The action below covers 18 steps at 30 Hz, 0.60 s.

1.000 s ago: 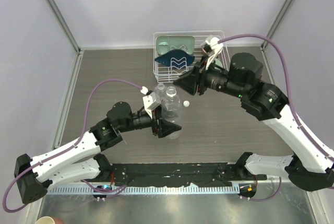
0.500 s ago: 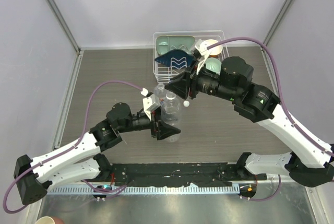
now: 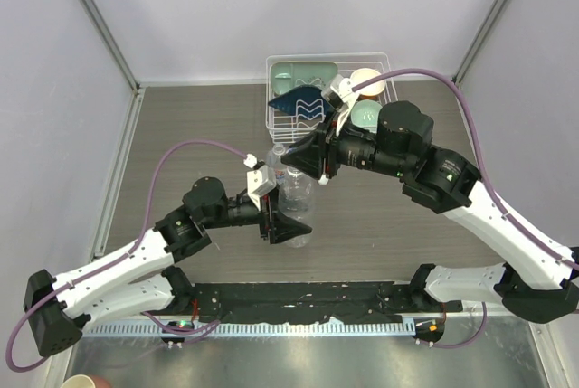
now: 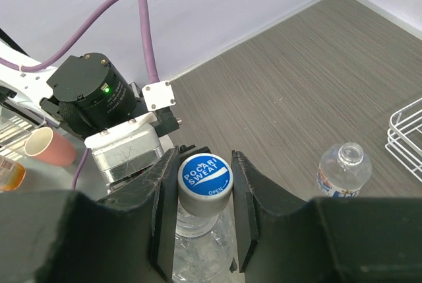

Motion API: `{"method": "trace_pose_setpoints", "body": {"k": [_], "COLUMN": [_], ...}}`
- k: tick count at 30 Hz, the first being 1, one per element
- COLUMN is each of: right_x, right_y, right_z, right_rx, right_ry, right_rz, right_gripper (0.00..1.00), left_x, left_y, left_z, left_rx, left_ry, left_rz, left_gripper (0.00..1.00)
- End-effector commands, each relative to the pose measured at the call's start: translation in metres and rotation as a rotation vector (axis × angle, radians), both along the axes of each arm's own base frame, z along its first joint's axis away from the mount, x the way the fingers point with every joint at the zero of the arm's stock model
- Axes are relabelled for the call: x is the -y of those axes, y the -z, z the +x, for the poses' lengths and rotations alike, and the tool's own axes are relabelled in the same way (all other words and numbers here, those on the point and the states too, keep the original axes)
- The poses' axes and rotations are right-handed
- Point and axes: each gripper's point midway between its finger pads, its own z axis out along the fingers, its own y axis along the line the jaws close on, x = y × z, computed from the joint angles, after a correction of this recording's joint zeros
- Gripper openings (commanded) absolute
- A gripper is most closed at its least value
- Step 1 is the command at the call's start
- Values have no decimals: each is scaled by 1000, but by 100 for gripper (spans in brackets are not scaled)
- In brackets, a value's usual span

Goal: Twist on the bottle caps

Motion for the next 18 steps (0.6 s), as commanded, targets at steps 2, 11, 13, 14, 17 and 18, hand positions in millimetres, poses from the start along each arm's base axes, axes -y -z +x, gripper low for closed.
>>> {"method": "trace_pose_setpoints", "body": {"k": [2,11,13,14,17,18], "right_x": [-2,2,-1,-2,-8,-10], "right_y": [-15,-17,-11,-8,0,1], "right_z": [-19,-31,-30,-30,-30,-30], "right_rx": [13,-2,-16,-24,-37,-37], "right_ry": [-67,-105,-110,-114,-126,-124], "right_rz": [56,79,72,67,58,56], "right_gripper": [3,3,4,4,4,4], "left_x": [-5,-8,-9,-9,-9,-8], "left_y": [-27,-24,-26,-26,-27,-28], "left_z": [3,8,9,10,10,10], "left_rx": [58,36,39,40,41,42], "left_ry": [-11,-40,-44,-46,-46,-43], "left_rz": [-79,-79,-83,-82,-82,-83], "left_gripper": [3,1,1,1,1,1]}}
